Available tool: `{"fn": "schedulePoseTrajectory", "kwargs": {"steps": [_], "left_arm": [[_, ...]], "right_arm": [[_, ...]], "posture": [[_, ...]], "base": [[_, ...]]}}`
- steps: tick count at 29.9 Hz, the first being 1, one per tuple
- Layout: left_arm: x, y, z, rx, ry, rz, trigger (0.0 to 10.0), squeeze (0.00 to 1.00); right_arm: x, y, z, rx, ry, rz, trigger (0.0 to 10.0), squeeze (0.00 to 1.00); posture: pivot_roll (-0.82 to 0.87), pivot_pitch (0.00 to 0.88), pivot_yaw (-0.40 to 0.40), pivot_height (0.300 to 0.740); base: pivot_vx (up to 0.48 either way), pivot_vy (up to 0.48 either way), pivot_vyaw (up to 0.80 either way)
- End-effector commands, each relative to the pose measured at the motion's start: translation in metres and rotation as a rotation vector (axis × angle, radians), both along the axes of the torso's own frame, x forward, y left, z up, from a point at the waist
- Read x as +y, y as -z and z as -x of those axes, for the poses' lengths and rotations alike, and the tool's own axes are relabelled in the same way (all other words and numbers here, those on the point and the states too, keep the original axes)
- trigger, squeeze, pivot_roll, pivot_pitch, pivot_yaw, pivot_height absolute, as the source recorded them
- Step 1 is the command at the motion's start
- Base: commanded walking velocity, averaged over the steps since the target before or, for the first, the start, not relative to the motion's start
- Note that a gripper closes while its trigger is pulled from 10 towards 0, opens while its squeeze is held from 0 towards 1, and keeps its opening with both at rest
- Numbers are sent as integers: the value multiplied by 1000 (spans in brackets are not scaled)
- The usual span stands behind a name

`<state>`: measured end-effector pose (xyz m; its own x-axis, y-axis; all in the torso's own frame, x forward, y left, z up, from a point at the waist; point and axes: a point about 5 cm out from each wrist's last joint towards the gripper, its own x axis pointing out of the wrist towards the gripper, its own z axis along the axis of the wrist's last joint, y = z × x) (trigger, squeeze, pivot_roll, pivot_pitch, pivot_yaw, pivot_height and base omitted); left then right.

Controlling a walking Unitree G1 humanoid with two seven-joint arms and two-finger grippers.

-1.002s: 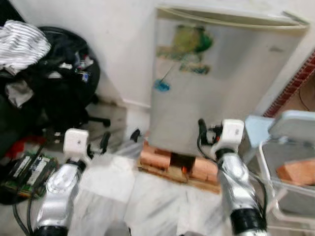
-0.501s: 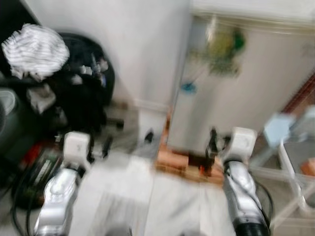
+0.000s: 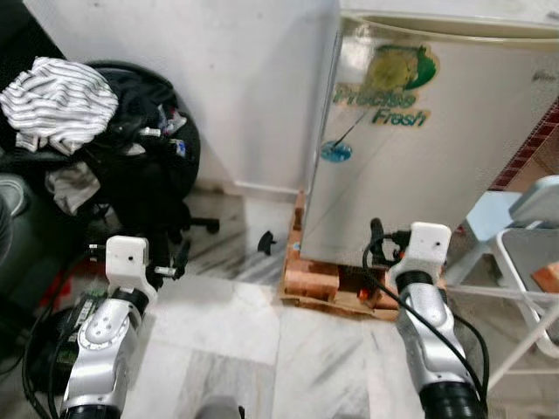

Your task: Restocking fridge

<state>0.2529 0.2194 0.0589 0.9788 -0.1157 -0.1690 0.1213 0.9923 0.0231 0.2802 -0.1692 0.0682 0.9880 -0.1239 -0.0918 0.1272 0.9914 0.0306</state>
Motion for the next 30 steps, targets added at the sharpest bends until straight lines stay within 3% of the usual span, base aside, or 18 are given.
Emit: {"fn": "schedulePoseTrajectory", "kwargs": {"steps": [1, 6, 16, 21, 30], "left_arm": [[-2, -5, -6, -26, 18, -5, 10000, 0], [-2, -8, -11, -36, 42, -7, 10000, 0], [-5, -9, -11, -58, 56, 7, 10000, 0], [-2, -5, -13, -23, -6, 31, 10000, 0], [1, -5, -16, -20, -41, 45, 10000, 0]], "right_arm": [[4, -4, -6, -12, -20, 10, 10000, 0], [12, -11, -15, -38, -28, 0, 10000, 0], [18, -17, -23, -57, -46, 8, 10000, 0], [19, -18, -28, -59, -50, -2, 10000, 0], [20, -20, -29, -69, -52, 6, 10000, 0]], "posture": [[111, 0, -10, 740], [114, 0, -4, 740], [110, 0, -1, 740], [111, 0, -1, 740], [111, 0, 1, 740]], "base": [[0, 465, -463], [52, 453, 0], [373, 294, 0], [431, 0, -800], [0, 0, -800]]}}
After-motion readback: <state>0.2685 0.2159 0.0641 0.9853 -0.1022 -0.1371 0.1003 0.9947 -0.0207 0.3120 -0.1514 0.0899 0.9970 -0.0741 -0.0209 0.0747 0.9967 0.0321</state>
